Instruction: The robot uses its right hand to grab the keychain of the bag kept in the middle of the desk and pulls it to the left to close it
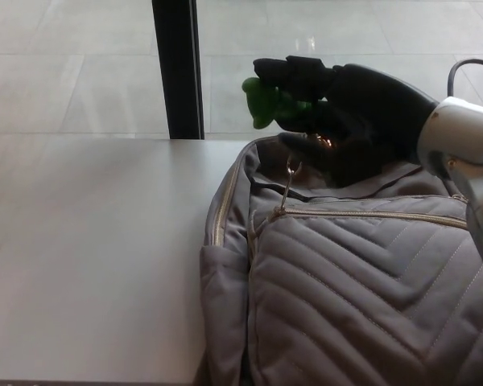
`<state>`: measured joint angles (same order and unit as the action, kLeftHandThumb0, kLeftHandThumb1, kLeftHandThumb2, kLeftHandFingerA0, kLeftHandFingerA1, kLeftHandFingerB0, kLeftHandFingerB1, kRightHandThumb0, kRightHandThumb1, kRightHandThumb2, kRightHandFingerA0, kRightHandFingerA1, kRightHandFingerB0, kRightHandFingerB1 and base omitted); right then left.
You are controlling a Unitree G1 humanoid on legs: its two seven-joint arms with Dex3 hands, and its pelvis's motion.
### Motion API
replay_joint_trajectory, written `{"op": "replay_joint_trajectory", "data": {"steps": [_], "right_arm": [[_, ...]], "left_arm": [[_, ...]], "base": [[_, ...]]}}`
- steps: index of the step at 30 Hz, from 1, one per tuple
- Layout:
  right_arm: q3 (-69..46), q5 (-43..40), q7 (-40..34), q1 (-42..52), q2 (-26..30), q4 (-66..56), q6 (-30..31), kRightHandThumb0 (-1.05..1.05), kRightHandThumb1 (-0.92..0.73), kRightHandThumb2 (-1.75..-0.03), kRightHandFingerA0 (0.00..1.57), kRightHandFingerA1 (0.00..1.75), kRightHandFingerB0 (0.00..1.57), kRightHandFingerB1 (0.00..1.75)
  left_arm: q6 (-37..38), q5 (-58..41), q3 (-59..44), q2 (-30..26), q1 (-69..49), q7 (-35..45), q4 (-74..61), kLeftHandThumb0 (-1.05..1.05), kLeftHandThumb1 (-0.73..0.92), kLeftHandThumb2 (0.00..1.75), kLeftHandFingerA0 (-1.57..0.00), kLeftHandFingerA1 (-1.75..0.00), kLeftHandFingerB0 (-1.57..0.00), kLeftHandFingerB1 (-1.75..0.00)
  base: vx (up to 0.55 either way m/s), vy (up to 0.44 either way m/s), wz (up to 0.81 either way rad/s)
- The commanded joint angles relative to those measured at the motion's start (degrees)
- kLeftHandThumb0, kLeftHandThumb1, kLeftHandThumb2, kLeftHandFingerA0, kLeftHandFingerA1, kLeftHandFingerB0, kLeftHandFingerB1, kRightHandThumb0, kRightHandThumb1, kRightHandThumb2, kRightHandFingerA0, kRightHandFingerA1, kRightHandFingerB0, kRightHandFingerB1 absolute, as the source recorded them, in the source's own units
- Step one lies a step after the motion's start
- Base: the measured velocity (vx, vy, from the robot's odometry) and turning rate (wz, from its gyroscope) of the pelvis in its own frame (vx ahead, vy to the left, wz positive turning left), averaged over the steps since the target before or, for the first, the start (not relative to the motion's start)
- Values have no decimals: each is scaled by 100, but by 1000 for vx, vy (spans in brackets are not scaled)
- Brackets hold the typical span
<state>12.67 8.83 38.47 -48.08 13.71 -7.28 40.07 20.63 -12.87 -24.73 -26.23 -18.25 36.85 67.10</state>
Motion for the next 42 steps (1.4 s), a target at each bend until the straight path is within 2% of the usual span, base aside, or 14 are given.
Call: {"op": "replay_joint_trajectory", "data": {"steps": [1, 27, 42], "right_arm": [[-120, -111, -174, -60, 104, 37, -73, -104, -62, -104, 0, 18, 0, 0], [82, -157, -291, -42, 96, 262, -158, -104, -62, -104, 0, 18, 0, 0], [61, -165, -286, -279, 170, 713, -416, -104, -62, -104, 0, 18, 0, 0]], "left_arm": [[-121, -93, -32, -93, -39, 21, -55, -105, 78, 70, -76, -117, -60, -111], [-155, -45, 39, -25, 0, -33, 139, -105, 78, 70, -76, -117, -60, -111], [-247, -13, 142, 57, 282, -149, 192, -105, 78, 70, -76, -117, -60, -111]], "base": [[0, 0, 0], [0, 0, 0], [0, 0, 0]]}}
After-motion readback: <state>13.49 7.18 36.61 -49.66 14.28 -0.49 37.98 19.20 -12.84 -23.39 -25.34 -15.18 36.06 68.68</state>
